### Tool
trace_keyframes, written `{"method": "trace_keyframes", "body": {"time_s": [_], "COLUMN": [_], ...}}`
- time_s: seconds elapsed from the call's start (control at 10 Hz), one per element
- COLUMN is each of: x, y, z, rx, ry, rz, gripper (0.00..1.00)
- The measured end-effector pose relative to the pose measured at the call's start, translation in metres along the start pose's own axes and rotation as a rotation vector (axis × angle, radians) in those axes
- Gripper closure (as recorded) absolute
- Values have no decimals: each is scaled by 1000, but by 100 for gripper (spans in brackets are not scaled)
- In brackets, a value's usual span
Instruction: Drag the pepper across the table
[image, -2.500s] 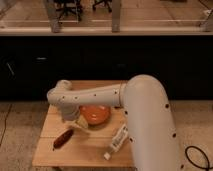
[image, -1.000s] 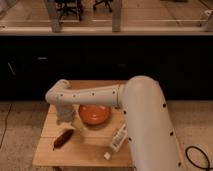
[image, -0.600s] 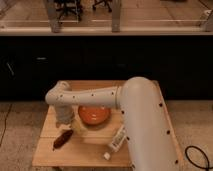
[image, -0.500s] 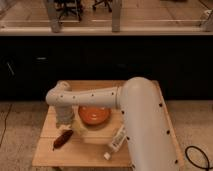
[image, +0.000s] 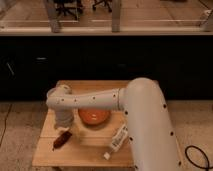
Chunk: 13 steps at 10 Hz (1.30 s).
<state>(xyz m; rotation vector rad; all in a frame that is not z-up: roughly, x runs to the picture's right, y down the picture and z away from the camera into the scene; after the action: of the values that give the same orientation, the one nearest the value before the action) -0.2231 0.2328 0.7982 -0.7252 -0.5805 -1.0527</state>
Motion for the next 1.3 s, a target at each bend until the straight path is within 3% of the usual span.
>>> {"method": "trace_keyframes", "body": {"time_s": [0.3,0.8,0.9,1.3], "x": [-4,-12,-13,-15], "y": [-4,-11,-12,-12], "z": [5,11,12,12], "rx": [31,32,31,25], "ry": [3,0,1,-2], "rz": [-11,-44,-48,-63], "gripper": [20,22,27,68]}}
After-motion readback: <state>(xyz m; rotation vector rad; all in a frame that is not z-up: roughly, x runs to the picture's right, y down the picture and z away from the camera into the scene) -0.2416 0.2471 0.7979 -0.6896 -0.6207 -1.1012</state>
